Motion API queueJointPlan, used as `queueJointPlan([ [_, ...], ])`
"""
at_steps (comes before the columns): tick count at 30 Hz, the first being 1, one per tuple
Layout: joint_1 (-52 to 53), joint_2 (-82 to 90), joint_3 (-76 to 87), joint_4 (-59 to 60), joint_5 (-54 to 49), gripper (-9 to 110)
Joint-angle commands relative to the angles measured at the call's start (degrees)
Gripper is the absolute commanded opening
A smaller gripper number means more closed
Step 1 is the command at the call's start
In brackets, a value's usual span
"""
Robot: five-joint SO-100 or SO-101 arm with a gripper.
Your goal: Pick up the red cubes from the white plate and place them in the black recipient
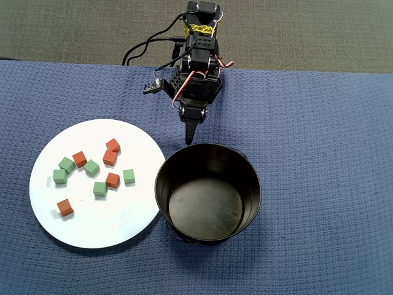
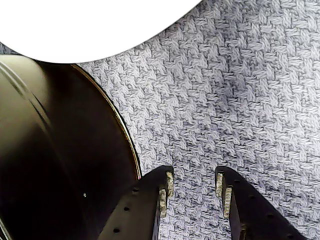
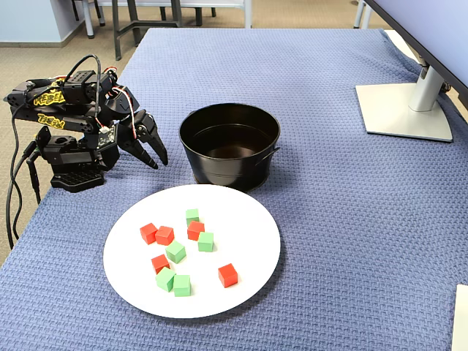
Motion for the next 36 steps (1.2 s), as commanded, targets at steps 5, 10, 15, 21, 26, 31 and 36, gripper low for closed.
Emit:
queueJointPlan([
  [5,3.3,0.0,-2.7,-2.8,-1.8,0],
  [10,3.1,0.0,-2.9,-2.7,-0.8,0],
  [15,3.3,0.0,-3.2,-2.7,-0.1,0],
  [21,8.3,-0.8,-4.4,-7.2,3.4,0],
  [26,9.8,-0.4,-5.4,-7.5,-0.6,0],
  [31,9.2,-0.2,-7.4,-4.7,1.4,4],
  [36,10.1,-0.6,-11.7,-2.5,0.8,2],
])
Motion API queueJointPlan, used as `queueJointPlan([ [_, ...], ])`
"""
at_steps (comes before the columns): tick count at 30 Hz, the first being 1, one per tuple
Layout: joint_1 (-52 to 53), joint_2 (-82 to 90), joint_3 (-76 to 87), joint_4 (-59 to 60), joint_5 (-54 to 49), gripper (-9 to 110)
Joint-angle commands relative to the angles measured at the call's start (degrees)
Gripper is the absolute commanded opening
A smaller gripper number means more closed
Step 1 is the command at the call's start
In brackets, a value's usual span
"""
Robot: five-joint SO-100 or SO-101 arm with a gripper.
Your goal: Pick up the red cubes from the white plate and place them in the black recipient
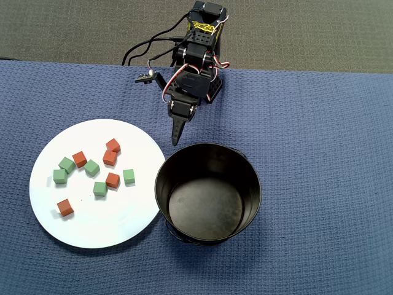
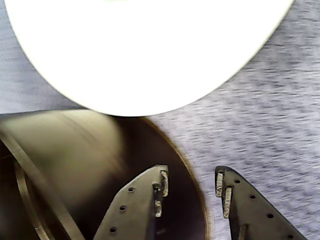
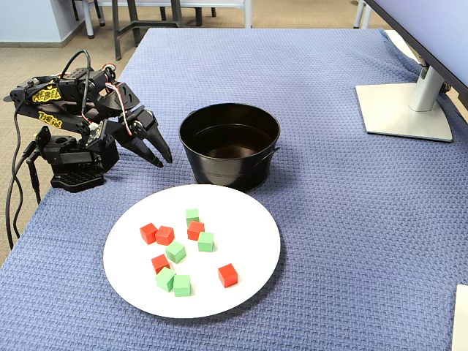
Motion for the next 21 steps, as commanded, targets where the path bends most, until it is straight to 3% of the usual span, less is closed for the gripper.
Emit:
queueJointPlan([
  [1,1.5,-0.9,-8.9,5.2,-0.4,3],
  [5,2.5,-2.6,-17.0,13.5,-2.5,4],
  [13,8.6,-30.2,-29.8,9.6,-13.9,11],
  [21,5.4,-47.1,-32.5,4.1,-37.8,20],
])
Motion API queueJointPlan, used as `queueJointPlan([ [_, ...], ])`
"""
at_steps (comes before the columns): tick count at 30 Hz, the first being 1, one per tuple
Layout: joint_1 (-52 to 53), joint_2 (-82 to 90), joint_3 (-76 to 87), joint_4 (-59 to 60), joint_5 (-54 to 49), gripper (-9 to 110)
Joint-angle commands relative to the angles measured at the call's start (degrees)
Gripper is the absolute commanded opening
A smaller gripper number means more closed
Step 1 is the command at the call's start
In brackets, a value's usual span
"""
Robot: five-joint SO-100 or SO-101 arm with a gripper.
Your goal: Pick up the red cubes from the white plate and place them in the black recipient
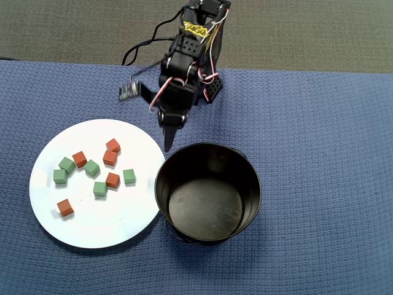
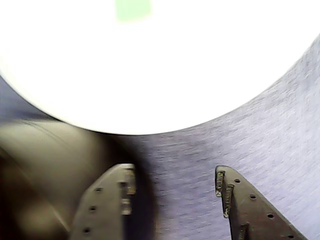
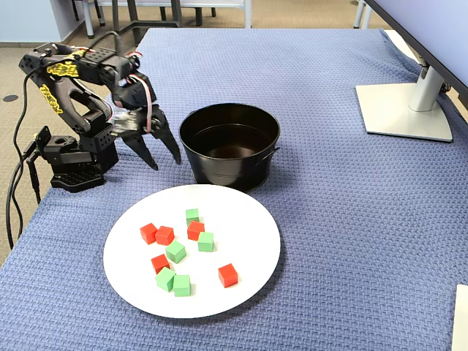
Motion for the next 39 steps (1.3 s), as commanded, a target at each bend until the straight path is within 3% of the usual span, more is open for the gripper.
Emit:
queueJointPlan([
  [1,-0.1,-6.9,-7.0,-1.6,-12.8,21],
  [18,12.1,-33.0,-26.6,-6.9,-17.1,19],
  [25,13.4,-41.7,-34.0,-7.0,-20.5,17],
  [39,13.5,-48.8,-39.6,-7.4,-17.7,16],
])
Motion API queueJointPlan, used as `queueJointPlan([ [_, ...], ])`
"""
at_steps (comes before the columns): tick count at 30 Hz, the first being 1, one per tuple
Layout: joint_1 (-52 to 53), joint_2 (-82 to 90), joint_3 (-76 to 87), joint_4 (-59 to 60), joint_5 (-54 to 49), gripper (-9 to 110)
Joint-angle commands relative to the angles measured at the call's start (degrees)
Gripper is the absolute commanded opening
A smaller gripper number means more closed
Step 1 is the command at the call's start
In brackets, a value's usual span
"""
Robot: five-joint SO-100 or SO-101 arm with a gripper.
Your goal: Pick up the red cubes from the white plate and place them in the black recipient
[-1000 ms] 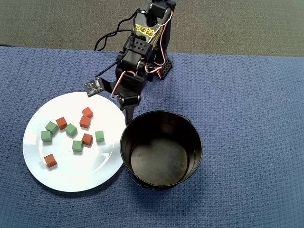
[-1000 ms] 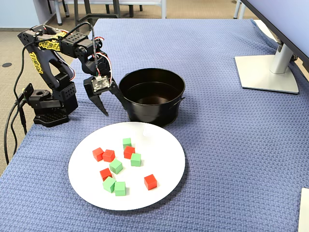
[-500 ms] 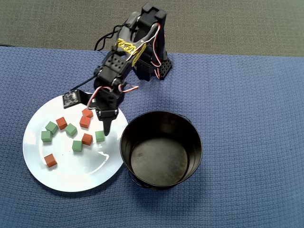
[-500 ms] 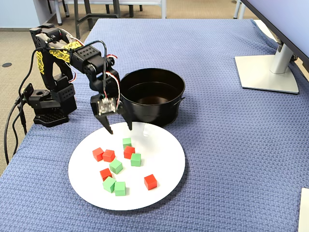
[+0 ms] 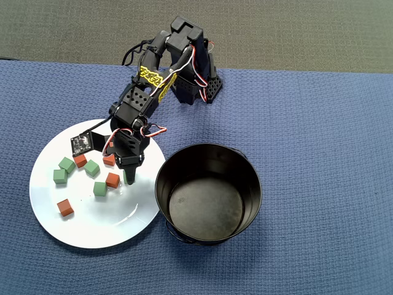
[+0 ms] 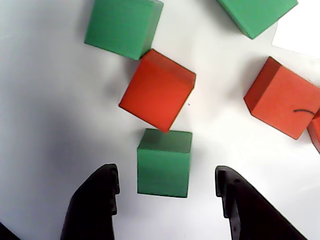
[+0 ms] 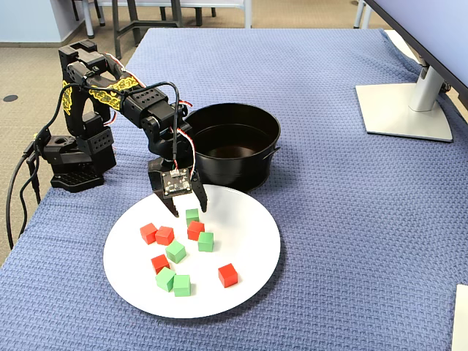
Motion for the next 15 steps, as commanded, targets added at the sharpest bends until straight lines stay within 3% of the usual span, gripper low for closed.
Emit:
queueJointPlan([
  [1,0.6,3.6,-1.3,-2.4,1.1,16],
  [15,3.0,10.8,-1.9,4.9,5.6,18],
])
